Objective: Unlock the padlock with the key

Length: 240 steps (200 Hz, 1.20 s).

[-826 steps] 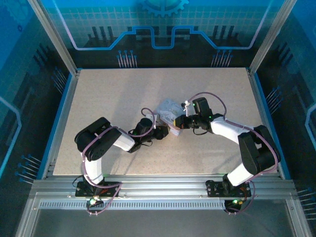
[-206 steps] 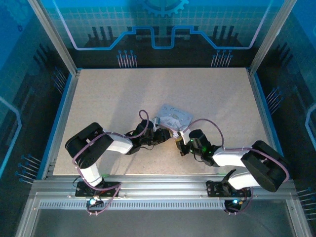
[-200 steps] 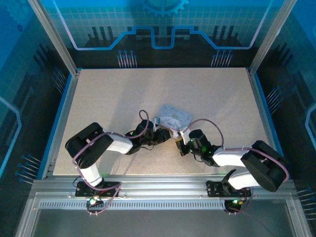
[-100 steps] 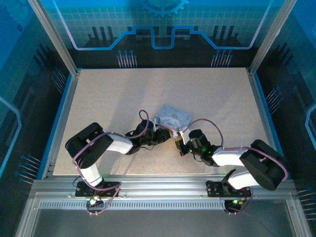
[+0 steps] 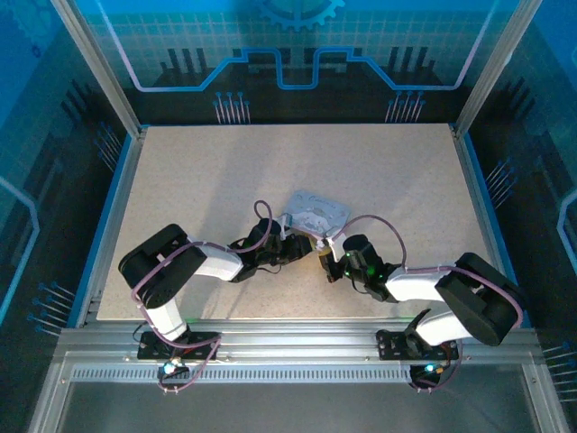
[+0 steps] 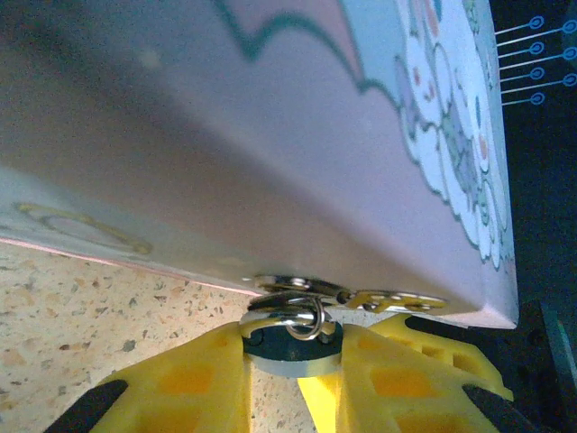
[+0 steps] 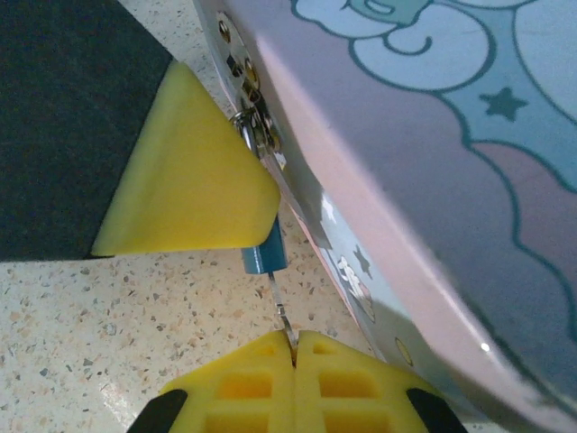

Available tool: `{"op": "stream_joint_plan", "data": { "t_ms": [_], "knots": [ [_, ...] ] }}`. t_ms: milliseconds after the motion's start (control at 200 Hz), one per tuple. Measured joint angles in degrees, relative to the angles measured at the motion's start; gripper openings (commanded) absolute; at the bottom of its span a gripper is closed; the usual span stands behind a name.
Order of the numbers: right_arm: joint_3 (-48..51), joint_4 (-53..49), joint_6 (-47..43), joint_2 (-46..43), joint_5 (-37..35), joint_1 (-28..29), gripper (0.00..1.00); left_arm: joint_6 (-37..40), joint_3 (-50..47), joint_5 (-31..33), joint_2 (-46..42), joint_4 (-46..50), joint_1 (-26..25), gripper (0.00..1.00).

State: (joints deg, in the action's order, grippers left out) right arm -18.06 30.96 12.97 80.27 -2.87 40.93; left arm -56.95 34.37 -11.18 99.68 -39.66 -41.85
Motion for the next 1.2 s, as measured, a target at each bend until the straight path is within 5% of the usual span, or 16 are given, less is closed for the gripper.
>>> {"op": "stream_joint_plan", "data": {
  "t_ms": [1201],
  "knots": [
    [-0.4,2.5,-1.5,-1.5,0.3,-0.5,0.02,-0.6,1.1,2.0,-3.5,2.9,-0.1,0.25]
  ]
}}
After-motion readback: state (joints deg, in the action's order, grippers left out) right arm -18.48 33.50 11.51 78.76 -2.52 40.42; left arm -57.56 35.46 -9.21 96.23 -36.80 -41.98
